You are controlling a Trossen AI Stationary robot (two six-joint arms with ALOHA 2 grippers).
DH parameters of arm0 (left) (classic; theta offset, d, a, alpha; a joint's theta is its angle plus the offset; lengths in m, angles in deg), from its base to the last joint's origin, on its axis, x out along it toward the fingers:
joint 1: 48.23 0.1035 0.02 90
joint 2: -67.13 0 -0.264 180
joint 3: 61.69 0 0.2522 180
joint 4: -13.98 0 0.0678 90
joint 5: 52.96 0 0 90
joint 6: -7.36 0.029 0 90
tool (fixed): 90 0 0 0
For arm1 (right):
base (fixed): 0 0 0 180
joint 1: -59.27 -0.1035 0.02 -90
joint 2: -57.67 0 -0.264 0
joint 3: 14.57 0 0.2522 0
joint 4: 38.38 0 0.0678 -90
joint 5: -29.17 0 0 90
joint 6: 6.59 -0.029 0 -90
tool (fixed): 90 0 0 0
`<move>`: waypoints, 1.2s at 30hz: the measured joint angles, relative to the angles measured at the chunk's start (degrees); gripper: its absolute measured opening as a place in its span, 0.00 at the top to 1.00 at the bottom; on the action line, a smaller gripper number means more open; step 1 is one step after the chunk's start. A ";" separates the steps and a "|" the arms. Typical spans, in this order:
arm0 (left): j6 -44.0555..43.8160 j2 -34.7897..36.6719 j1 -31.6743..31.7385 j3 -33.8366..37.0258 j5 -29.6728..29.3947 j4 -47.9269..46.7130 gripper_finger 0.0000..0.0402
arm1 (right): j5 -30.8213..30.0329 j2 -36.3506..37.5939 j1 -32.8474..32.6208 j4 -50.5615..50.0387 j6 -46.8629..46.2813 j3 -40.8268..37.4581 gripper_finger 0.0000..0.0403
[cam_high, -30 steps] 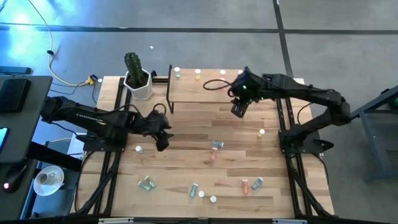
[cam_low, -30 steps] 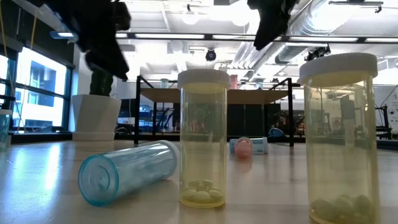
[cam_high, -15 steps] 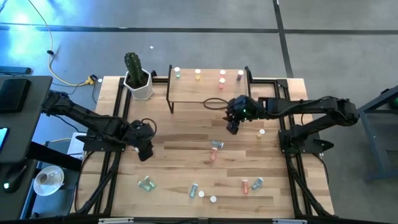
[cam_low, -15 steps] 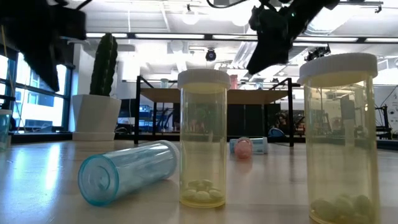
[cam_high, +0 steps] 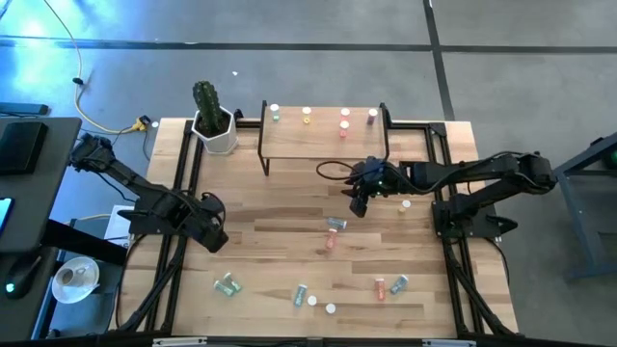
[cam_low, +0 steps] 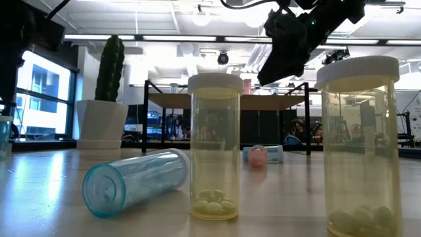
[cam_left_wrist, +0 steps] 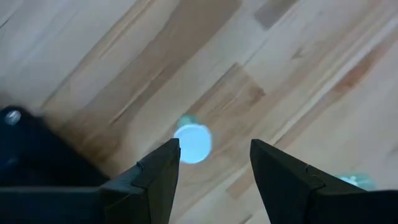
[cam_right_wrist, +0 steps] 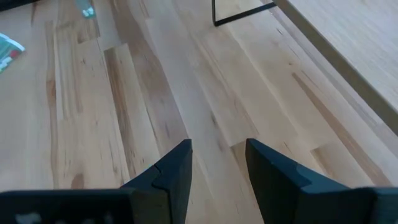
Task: Pick and place medicine bottles onto shelf by color
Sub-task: Put the light blue pill bottle on the shelf aligned with the other light blue pill bottle
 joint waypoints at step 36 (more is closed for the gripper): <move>-4.77 -17.05 -1.35 -0.01 -0.70 2.61 0.54 | 0.13 -0.04 0.00 1.48 0.61 -0.02 0.65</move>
